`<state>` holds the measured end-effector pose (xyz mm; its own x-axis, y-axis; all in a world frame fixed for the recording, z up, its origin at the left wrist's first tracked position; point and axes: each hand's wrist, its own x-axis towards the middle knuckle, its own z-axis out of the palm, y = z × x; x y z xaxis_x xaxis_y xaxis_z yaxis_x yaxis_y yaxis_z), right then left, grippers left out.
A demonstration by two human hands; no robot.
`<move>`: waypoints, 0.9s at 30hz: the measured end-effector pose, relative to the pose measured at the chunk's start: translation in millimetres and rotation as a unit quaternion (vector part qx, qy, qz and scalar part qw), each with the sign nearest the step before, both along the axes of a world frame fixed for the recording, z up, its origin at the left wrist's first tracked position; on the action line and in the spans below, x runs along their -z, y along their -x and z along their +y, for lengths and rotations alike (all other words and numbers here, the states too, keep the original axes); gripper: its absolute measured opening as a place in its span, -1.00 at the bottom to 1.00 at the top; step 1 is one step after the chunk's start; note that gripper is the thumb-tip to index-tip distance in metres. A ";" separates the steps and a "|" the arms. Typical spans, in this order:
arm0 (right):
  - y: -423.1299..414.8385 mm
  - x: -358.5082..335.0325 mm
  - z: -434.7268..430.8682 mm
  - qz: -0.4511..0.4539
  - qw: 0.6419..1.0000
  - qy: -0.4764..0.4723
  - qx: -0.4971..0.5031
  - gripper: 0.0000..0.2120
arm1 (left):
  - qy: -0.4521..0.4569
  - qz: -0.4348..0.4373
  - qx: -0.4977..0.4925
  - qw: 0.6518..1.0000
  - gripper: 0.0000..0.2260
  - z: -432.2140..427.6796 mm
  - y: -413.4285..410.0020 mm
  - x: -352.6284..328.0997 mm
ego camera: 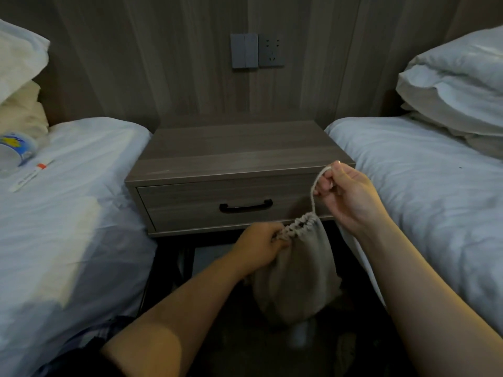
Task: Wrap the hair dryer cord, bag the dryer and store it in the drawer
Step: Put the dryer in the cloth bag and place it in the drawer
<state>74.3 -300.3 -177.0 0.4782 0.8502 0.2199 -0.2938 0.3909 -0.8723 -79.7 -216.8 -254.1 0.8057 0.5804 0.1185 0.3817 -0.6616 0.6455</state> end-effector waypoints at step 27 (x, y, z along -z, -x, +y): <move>21.4 0.3 -15.1 -0.508 0.828 0.203 0.124 -0.76 | 0.042 0.025 -0.120 0.992 -0.89 22.1 34.0 -59.2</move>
